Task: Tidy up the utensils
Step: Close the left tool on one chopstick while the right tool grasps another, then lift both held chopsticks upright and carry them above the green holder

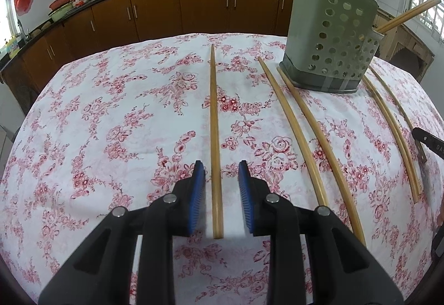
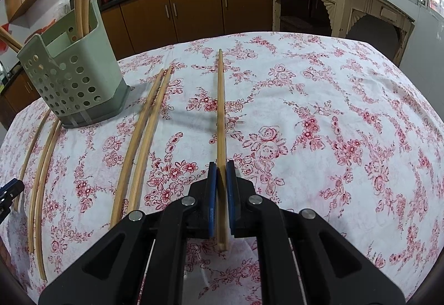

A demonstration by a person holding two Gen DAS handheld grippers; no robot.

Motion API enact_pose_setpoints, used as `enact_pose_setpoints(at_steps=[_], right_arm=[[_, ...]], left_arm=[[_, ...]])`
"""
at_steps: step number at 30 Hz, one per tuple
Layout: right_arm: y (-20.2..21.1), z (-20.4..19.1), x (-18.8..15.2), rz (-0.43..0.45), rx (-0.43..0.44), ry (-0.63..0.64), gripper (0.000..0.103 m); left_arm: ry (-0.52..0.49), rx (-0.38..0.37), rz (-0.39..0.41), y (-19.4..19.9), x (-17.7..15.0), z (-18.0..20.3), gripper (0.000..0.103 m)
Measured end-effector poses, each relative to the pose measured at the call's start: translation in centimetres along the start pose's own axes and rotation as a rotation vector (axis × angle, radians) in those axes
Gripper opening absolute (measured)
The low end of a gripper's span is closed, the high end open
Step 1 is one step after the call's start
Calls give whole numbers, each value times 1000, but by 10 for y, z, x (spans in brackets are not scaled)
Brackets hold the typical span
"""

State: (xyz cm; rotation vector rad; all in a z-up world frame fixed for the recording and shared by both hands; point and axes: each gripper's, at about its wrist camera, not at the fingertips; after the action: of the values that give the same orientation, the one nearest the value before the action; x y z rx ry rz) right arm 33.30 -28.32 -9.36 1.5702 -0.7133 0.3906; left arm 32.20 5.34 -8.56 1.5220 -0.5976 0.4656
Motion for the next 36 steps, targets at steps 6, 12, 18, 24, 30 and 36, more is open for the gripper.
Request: enact_pose_setpoints(at_steps=[6,12,18,24,30,36], right_arm=[[2,2,-2,-1,14,6,8],[24,13,-7,32,43,-25,8],[57,19,3,118,59,-47,8],[82,24,18,203,64,-55,8],[103,26,30,279,71,-59,8],[125,23,41,344,92,-53,7]], left_arm=[[8,-8,-1,1,-2,-2,8],[-8,-17,-16,14,-4,-6,8],[-25,-19,43,46,2,-7,8],[-21,-21,140,82,18,-10,8],[-1,-39,250,117,36,-16,8],[10,-67,339,144,52,-15,8]])
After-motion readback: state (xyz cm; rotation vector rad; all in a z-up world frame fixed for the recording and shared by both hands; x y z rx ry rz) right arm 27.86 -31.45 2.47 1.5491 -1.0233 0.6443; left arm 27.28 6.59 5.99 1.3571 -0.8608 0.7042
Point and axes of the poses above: each gripper's, at about its wrist camera, not at the fingertips, and y roughly against the way its jaws point, z to its right, x to its top, and after that the axes turned 3 degrees about -y, right-handed
